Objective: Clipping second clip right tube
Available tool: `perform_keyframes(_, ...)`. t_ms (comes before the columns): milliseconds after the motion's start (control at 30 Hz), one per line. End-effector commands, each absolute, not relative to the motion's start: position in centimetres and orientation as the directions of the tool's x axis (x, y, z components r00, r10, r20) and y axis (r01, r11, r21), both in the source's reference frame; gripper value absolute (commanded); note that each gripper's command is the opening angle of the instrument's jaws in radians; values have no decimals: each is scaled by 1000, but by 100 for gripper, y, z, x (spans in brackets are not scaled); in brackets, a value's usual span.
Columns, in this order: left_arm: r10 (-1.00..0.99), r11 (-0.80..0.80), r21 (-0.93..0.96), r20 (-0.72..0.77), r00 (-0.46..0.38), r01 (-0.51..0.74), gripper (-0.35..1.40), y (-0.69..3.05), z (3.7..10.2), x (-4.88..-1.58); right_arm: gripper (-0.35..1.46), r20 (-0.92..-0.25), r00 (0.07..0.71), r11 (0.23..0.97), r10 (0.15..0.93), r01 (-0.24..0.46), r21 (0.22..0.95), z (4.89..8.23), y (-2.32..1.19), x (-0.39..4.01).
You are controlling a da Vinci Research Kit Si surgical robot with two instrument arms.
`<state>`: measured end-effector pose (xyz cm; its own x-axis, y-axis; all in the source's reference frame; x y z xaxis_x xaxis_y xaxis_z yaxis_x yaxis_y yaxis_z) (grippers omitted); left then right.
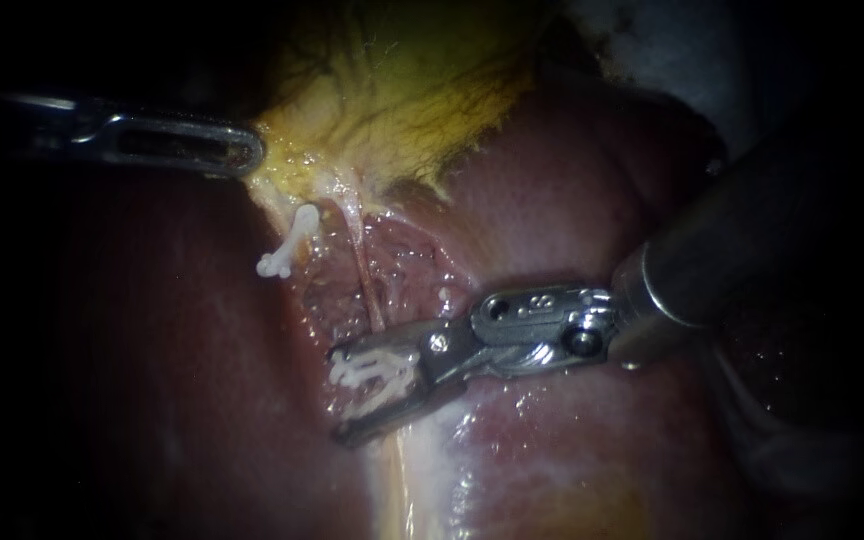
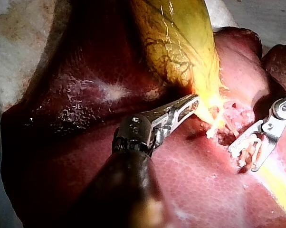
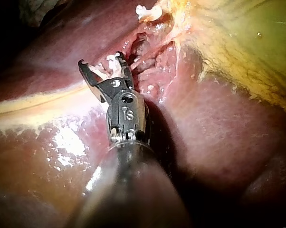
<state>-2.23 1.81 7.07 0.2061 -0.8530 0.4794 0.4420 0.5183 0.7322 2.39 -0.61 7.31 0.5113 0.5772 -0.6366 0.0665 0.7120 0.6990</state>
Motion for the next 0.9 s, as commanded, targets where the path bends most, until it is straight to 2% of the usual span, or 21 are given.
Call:
perform_keyframes(33,-853,518,732,479,206,442,-35,181,707,-223,48,-638,509,711,578,68,699,728,-60,238)
perform_keyframes(300,-853,519,732,480,206,441,-35,181,707,-222,49,-634,486,691,602,80,718,690,-43,231)
perform_keyframes(533,-853,519,732,480,207,441,-35,181,707,-221,49,-626,478,680,616,80,729,661,-19,201)
perform_keyframes(667,-853,519,733,480,207,441,-35,181,707,-221,49,-609,478,666,633,64,743,665,-13,187)
perform_keyframes(900,-853,519,733,480,207,440,-35,181,707,-220,49,-568,483,634,666,33,772,699,-11,179)
